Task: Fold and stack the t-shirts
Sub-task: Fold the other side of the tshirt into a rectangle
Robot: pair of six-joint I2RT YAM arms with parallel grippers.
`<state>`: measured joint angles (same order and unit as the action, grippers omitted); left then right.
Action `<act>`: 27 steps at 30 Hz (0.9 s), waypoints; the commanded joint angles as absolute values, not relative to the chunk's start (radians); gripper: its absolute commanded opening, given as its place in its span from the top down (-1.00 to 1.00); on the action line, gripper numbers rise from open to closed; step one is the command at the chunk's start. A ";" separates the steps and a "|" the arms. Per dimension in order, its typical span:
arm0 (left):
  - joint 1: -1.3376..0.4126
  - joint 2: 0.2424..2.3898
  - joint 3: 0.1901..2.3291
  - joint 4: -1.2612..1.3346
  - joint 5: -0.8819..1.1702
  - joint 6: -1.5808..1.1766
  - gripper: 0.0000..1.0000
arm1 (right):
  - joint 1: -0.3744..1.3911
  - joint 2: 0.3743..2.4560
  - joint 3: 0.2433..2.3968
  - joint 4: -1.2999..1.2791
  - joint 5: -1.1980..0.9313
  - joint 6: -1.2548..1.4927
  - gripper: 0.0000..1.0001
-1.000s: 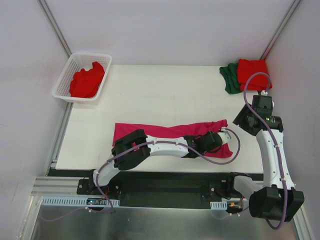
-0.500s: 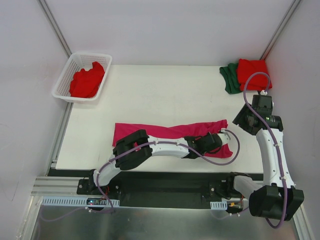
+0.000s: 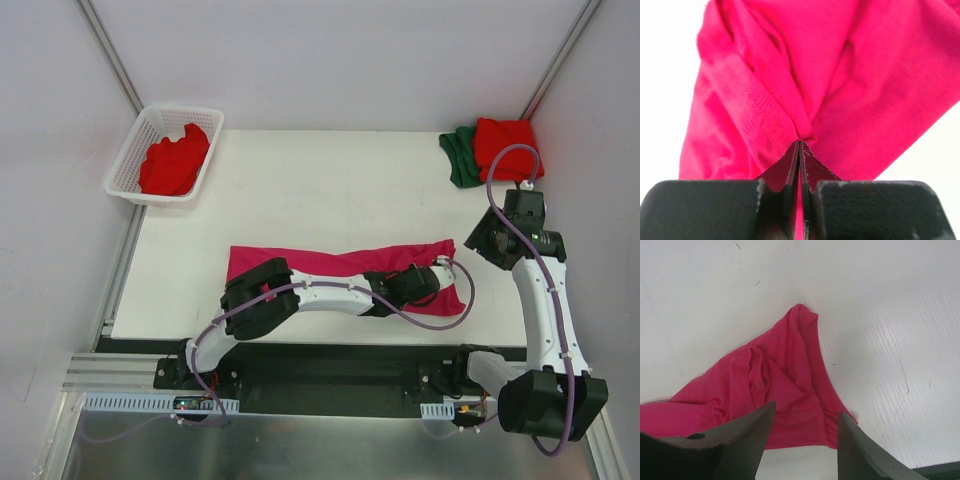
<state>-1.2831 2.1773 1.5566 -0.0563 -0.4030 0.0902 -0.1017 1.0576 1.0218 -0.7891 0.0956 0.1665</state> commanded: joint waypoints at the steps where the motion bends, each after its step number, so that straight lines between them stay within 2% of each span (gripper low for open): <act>1: -1.259 2.059 1.537 -0.041 -0.419 0.095 1.00 | -0.109 1.060 1.034 -0.759 0.081 0.153 -0.12; 27: -1.192 1.996 1.488 -0.041 -0.391 0.075 1.00 | -0.109 1.074 1.020 -0.749 0.064 0.153 -0.13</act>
<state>-1.2083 2.0476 1.5105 -0.0555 -0.3939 0.0887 -0.1017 1.0702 1.0206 -0.7719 0.0769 0.1665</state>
